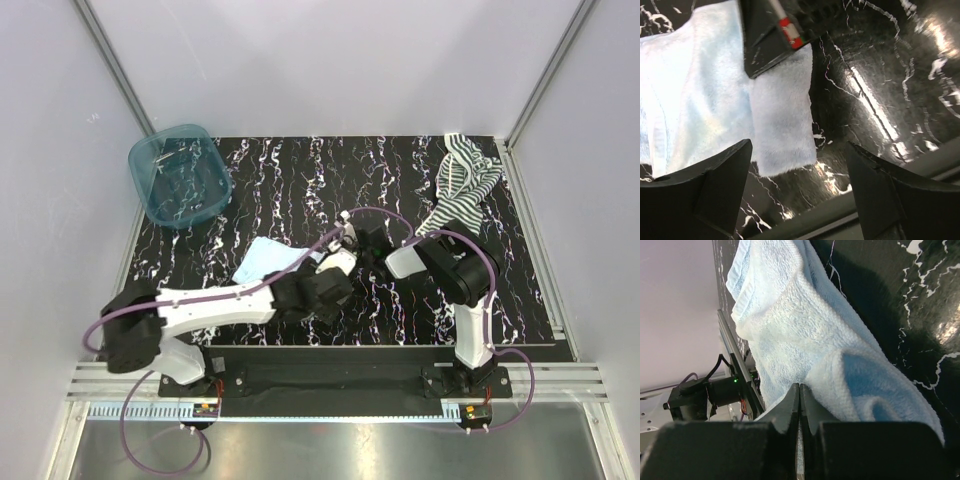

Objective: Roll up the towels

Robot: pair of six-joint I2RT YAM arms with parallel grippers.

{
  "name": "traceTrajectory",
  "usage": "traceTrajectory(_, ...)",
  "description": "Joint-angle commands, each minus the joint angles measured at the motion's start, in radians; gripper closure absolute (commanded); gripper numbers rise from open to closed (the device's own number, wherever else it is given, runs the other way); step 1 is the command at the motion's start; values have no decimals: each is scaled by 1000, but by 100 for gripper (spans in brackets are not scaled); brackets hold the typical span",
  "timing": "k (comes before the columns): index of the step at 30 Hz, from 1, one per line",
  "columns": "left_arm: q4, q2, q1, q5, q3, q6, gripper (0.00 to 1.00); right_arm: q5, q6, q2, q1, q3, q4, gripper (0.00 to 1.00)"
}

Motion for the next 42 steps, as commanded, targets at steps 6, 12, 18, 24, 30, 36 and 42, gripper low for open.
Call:
traceTrajectory(6, 119, 218, -5, -53, 32, 94, 19, 30, -62, -1, 10, 2, -109, 95)
traceTrajectory(12, 149, 278, -4, -36, -14, 60, 20, 30, -73, -8, 10, 5, -133, 96)
traceTrajectory(18, 176, 258, -2, -23, -108, 23, 28, 20, -76, -17, 7, 26, -175, 96)
traceTrajectory(24, 163, 270, 2, 1, -122, -18, 51, -13, -122, -40, -13, 58, -274, 96)
traceTrajectory(30, 113, 347, 9, 6, -83, -58, 64, -22, -182, -78, -68, 66, -394, 94)
traceTrajectory(36, 188, 269, 28, 131, -123, -50, 80, 27, -237, -182, -142, 78, -552, 74)
traceTrajectory(42, 216, 266, 33, 271, -79, -84, 81, 268, -383, -276, -154, 268, -960, 33)
